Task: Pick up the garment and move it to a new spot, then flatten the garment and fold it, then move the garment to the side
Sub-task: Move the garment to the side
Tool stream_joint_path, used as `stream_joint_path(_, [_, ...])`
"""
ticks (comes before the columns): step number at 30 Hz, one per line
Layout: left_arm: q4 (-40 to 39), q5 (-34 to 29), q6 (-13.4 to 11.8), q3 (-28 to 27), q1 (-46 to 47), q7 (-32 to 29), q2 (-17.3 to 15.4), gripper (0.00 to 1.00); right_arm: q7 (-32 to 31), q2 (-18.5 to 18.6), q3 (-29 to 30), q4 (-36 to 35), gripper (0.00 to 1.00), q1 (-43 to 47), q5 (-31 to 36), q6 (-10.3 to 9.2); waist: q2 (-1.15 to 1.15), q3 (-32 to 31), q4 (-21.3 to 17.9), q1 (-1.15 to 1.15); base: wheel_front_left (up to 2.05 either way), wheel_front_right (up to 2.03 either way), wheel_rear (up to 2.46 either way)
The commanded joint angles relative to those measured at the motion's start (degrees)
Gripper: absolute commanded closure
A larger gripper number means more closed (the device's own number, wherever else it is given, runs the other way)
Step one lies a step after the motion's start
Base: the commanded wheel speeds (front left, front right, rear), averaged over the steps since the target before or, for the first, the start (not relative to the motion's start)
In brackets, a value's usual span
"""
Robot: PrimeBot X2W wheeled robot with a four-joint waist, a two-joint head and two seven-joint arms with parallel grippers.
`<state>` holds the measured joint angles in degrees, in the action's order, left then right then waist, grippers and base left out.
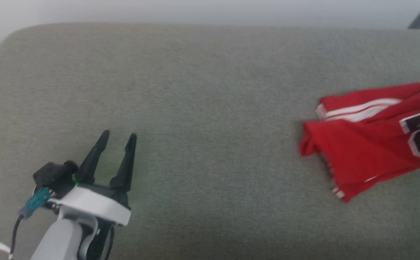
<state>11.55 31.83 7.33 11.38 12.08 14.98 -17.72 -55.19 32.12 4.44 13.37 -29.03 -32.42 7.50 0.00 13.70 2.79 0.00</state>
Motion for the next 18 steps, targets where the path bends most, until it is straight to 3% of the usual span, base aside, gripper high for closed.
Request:
stream_joint_path(1, [-0.2,0.0,0.1,0.7,1.6,0.3,0.2,0.00,0.8,0.8,0.8,0.4,1.00,-1.7,1.0,-0.03,0.00,2.1,-2.1,0.00,0.00,0.00,0.00])
stream_joint_path(18, [-0.6,-0.9,0.1,9.5,13.4,0.3,-0.4,0.00,10.7,11.0,4.0,9.9,1.00,-11.1,7.4,-0.04,0.00,11.0,-8.9,0.00,0.00,0.00,0.00])
